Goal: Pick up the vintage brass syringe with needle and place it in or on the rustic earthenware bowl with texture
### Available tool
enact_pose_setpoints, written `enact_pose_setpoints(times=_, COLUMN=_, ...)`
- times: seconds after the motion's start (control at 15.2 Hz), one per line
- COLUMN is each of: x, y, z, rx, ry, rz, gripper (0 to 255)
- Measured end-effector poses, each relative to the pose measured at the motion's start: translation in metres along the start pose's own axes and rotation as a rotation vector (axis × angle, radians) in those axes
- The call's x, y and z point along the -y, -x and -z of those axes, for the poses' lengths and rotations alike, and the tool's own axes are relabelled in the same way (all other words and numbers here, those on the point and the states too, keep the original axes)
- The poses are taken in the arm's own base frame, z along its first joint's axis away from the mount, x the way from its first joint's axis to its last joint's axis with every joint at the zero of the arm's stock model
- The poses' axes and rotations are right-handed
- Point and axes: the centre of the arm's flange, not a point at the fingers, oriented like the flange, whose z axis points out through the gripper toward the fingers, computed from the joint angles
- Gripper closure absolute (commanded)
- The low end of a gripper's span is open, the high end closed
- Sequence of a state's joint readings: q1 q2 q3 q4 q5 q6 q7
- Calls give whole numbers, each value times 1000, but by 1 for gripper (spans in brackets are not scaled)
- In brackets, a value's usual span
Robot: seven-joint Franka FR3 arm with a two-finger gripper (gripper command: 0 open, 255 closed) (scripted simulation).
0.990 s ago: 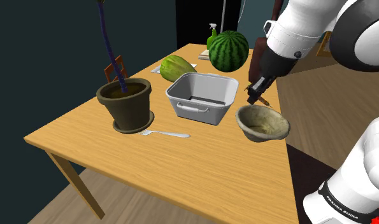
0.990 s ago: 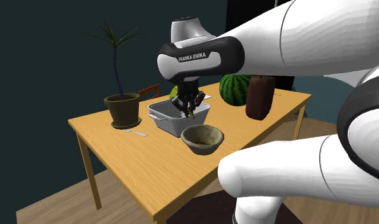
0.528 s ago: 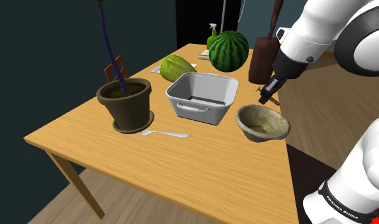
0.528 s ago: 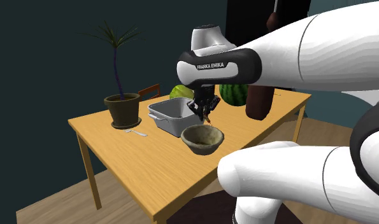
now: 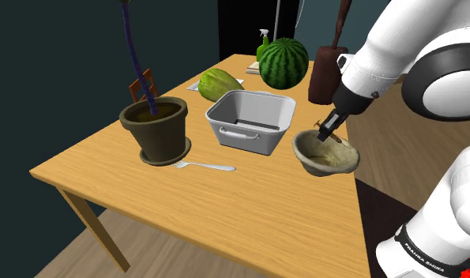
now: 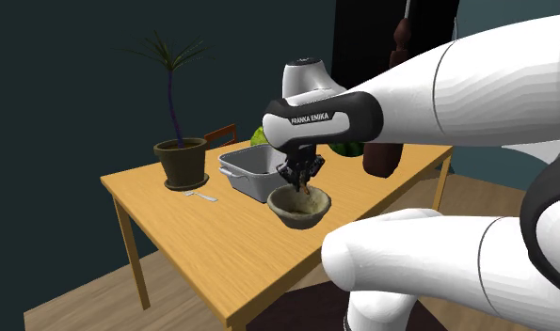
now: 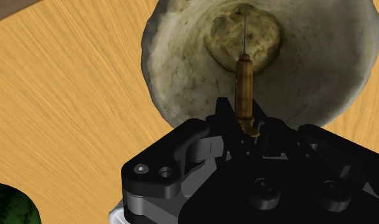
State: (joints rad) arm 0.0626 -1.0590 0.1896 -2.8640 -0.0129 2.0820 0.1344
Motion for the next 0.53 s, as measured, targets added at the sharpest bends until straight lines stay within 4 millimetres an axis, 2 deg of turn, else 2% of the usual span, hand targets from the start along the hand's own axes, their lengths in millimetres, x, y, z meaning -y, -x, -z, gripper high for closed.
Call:
enact_pose_setpoints(times=0.4, x=1, y=1, z=-5, rx=0, ry=0, rz=0, gripper=255)
enact_pose_setpoints(times=0.46, x=1, y=1, z=-5, rx=0, ry=0, rz=0, gripper=0)
enact_pose_setpoints(times=0.53, x=1, y=1, z=-5, rx=0, ry=0, rz=0, gripper=0)
